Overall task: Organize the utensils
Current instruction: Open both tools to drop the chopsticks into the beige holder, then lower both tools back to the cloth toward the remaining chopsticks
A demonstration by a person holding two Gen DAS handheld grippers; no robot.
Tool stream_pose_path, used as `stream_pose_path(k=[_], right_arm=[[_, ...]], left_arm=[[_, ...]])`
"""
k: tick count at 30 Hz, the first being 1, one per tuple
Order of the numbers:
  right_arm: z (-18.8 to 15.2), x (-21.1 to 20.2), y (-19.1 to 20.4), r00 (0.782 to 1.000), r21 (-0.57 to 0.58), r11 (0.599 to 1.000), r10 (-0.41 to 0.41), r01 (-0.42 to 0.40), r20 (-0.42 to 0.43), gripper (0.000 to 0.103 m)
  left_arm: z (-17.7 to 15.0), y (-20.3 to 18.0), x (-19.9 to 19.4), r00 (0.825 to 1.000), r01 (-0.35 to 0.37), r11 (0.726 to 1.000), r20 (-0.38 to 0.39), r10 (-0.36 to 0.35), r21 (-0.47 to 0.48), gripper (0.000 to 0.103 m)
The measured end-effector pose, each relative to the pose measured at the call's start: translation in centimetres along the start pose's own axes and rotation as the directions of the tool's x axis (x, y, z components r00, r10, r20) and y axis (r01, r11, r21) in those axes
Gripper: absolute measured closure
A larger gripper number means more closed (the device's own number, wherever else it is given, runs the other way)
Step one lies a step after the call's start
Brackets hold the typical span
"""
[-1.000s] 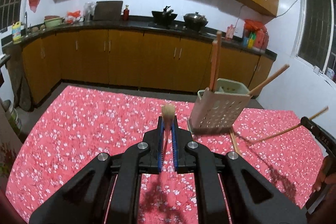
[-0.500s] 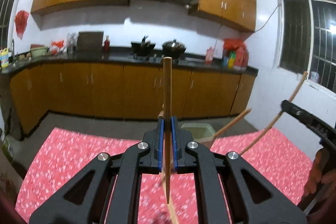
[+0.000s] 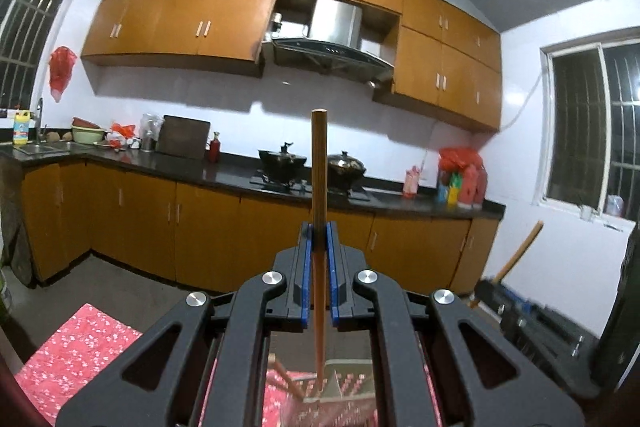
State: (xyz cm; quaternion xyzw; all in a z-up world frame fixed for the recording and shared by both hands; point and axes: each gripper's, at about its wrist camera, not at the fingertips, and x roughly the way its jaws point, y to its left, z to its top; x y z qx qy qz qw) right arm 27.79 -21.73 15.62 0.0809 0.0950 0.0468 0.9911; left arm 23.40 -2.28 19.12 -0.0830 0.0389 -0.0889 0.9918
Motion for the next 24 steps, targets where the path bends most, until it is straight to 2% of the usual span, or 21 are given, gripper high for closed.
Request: stream_pose_path(k=[3, 11, 14, 15, 17, 19, 24], right_arm=[[-0.7, 1.4, -0.3, 1.000, 0.008, 1.000, 0.001, -0.001, -0.028, 0.095], [-2.0, 3.1, -0.9, 0.995, 0.021, 1.000, 0.023, -0.021, -0.095, 0.095], [-2.4, 3.3, -0.9, 0.993, 0.030, 0.999, 0.032, -0.029, -0.111, 0.092], [-2.4, 3.2, -0.9, 0.993, 0.033, 0.999, 0.034, -0.031, -0.110, 0.087], [-2.3, 2.8, -0.9, 0.994, 0.035, 0.999, 0.034, -0.030, -0.103, 0.081], [-2.2, 2.3, -0.8, 0.995, 0.033, 0.999, 0.035, -0.032, -0.096, 0.080], [-1.5, 0.0, -0.4, 0.997, 0.030, 0.998, 0.048, -0.046, -0.059, 0.080]], left_arm=[[-0.7, -0.4, 1.3, 1.000, -0.011, 1.000, 0.006, 0.011, 0.004, 0.096], [-4.2, -0.5, 3.8, 0.995, -0.002, 1.000, -0.101, 0.004, 0.016, 0.095], [-4.7, -0.2, 4.2, 0.991, -0.006, 1.000, -0.134, 0.007, 0.012, 0.095], [-4.7, -0.2, 4.1, 0.990, -0.005, 1.000, -0.138, 0.007, 0.014, 0.095], [-4.6, -0.3, 4.1, 0.991, -0.008, 1.000, -0.136, 0.010, 0.016, 0.089], [-4.1, -0.4, 3.7, 0.992, -0.017, 1.000, -0.122, 0.019, 0.018, 0.072], [-3.4, -0.3, 2.2, 0.995, -0.015, 1.000, -0.100, 0.016, 0.014, 0.072]])
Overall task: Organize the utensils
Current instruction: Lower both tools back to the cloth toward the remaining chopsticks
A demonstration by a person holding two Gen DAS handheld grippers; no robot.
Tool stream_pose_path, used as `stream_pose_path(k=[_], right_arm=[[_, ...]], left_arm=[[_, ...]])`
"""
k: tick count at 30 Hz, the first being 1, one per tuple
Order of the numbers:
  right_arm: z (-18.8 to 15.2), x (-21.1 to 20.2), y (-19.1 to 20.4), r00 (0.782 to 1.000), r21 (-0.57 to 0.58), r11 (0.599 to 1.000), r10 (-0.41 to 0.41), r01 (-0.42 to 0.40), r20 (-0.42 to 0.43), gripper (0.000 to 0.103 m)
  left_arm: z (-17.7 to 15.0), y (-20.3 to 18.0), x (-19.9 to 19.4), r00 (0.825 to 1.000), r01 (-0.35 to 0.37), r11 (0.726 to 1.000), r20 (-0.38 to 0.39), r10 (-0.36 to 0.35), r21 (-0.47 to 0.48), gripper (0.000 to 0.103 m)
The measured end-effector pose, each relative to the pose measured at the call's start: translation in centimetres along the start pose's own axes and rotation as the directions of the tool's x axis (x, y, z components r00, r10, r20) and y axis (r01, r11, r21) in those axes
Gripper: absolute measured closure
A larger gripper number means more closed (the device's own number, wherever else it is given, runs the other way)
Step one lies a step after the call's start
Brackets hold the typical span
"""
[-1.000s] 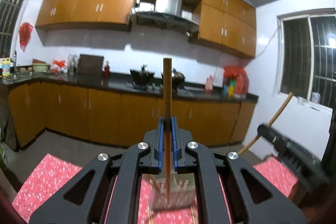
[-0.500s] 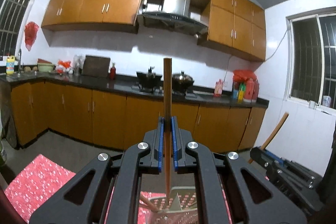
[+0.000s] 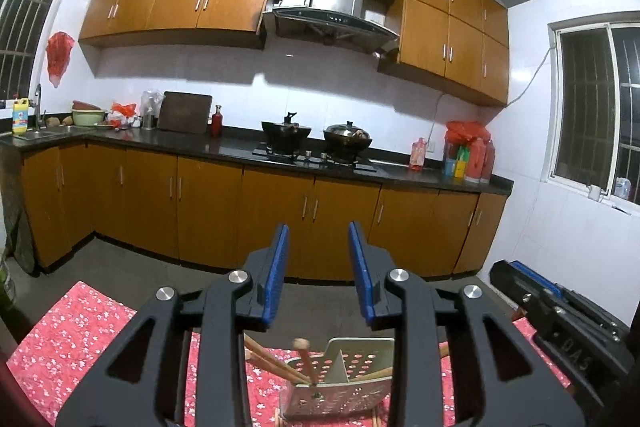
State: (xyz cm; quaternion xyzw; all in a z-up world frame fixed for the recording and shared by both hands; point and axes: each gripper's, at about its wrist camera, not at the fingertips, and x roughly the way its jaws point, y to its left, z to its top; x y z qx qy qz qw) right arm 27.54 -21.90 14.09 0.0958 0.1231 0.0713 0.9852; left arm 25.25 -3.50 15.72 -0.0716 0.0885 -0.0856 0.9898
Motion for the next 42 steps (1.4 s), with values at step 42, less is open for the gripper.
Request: stream_pose_path(k=[42], right_arm=[[-24.8, 0.3, -2.2, 0.784, -0.052, 0.992, -0.126, 0.119, -0.608, 0.089]], left_arm=[[-21.8, 5.6, -5.1, 0.802, 0.039, 0.999, -0.596, -0.042, -0.018, 0.072]])
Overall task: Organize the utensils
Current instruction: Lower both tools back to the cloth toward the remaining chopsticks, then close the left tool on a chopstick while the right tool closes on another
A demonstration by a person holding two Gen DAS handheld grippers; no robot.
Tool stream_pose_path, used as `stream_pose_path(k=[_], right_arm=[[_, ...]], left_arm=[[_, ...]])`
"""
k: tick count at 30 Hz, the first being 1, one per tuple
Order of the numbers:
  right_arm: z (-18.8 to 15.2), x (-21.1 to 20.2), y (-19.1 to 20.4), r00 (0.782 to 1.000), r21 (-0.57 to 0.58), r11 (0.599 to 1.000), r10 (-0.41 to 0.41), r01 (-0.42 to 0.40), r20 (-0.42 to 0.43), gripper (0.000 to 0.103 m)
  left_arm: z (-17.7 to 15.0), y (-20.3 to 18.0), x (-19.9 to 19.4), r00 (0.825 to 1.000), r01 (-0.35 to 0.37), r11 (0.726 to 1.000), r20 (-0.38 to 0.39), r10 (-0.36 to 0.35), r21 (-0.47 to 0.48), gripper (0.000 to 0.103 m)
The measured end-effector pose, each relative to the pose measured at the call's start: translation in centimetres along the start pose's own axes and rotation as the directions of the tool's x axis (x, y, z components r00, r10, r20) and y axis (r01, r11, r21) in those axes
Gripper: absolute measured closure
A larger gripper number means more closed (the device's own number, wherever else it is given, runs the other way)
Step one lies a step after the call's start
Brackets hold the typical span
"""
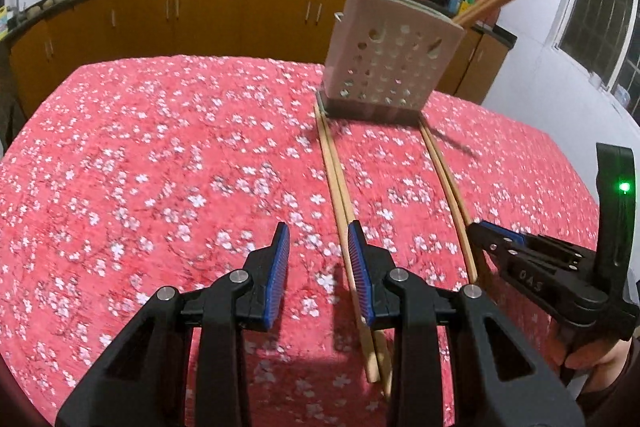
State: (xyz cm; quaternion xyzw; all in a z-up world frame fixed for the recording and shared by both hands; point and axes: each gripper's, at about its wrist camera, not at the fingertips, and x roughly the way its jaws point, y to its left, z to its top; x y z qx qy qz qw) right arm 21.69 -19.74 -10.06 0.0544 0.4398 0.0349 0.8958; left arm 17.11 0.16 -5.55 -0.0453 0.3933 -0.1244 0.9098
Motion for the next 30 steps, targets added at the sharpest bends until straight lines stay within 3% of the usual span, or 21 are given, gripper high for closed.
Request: stream_pose_path(k=[4, 8, 13, 28, 30], right_arm=[[0.2, 0.1, -0.7, 0.997, 0.005, 0.997, -0.071, 0.071, 0.012, 0.094], [0.4, 0.1, -2.8, 0.997, 0.087, 0.994, -0.074, 0.072, 0.012, 0.095], [0.3, 0.0, -3.0, 0.997, 0.078, 0.994, -0.079, 0.077, 0.016, 0.095], [0.1, -0.3, -2.4, 0.998, 0.061, 0.996, -0.066, 0.064, 0.019, 0.092], [0.1, -0.2, -2.0, 0.997, 0.047, 0.997, -0.068, 0.067, 0.022, 0.091]], left_arm=[[-0.5, -0.5, 0.7, 0.999, 0.015, 1.000, -0.029, -0.015, 0.015, 0.074], [-0.7, -0.9, 1.4, 0.999, 0.024, 0.999, -0.049, -0.023, 0.025, 0.077], [-1.0, -1.4, 2.3, 0.997, 0.029, 0.999, -0.075, -0.025, 0.047, 0.083], [-1.0, -2.5, 3.4, 0.995, -0.044, 0.994, -0.084, 0.052, 0.096, 0.085], [-1.0, -2.6, 3.5, 0.994, -0.070, 0.992, -0.075, 0.078, 0.104, 0.090]])
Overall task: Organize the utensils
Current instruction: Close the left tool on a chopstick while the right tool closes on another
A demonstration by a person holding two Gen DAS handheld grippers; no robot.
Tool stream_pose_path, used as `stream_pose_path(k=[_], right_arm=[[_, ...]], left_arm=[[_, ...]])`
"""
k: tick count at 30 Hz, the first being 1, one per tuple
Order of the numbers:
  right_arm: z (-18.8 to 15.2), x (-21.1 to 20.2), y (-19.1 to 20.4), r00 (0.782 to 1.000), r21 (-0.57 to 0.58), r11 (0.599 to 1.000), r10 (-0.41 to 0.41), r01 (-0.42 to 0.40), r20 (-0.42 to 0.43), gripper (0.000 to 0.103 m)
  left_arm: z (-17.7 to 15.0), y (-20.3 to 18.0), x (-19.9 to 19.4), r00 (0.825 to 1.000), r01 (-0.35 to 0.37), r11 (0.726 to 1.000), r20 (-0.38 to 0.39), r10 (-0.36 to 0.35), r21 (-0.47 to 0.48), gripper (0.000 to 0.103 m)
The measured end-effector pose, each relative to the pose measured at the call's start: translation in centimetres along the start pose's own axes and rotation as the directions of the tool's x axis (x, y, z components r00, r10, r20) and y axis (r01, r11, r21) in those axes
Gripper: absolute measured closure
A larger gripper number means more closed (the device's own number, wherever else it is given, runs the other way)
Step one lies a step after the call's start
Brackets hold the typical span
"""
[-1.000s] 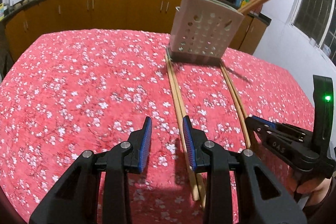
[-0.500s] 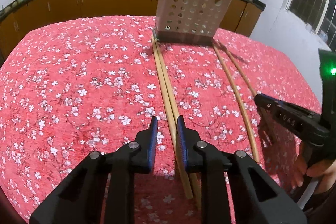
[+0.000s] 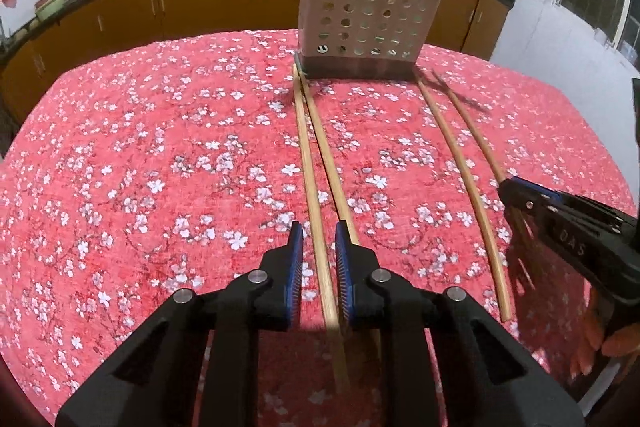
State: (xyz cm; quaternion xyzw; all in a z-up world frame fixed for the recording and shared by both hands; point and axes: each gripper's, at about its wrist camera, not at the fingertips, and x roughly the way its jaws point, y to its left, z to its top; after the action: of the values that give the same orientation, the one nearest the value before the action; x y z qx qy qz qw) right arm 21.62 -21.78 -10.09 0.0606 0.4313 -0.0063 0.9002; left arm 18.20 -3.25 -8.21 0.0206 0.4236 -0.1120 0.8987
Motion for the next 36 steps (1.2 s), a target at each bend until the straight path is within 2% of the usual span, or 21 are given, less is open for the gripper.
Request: stream_pose_path(k=[2, 10, 13, 18, 24, 36], right_arm=[[0.1, 0.1, 0.1, 1.000, -0.006, 1.000, 0.002, -0.002, 0.000, 0.093], [1.0, 0.4, -2.4, 0.999, 0.038, 0.999, -0.030, 0.030, 0.009, 0.095], [1.2, 0.5, -3.3, 0.999, 0.056, 0.998, -0.039, 0.039, 0.016, 0.095], [0.8, 0.5, -3.2, 0.998, 0.037, 0.998, -0.054, 0.052, 0.034, 0.095], [0.7, 0.4, -3.4, 0.998, 0.045, 0.998, -0.043, 0.042, 0.034, 0.095], [0.7, 0.4, -3.0, 0.998, 0.032, 0.998, -0.058, 0.057, 0.032, 0.094]], left_arm=[[0.1, 0.3, 0.1, 1.000, -0.010, 1.000, 0.000, 0.010, -0.011, 0.094], [1.1, 5.4, 0.6, 0.996, -0.091, 0.991, -0.005, 0.091, -0.100, 0.095], [1.3, 7.1, 0.5, 0.997, -0.079, 0.988, -0.005, 0.079, -0.133, 0.095], [1.2, 7.1, 0.3, 0.996, -0.084, 0.988, 0.006, 0.085, -0.129, 0.095], [1.1, 7.8, 0.1, 0.999, -0.050, 0.986, 0.011, 0.052, -0.160, 0.094], [1.2, 7.6, 0.0, 0.998, -0.055, 0.986, 0.008, 0.057, -0.159, 0.094]])
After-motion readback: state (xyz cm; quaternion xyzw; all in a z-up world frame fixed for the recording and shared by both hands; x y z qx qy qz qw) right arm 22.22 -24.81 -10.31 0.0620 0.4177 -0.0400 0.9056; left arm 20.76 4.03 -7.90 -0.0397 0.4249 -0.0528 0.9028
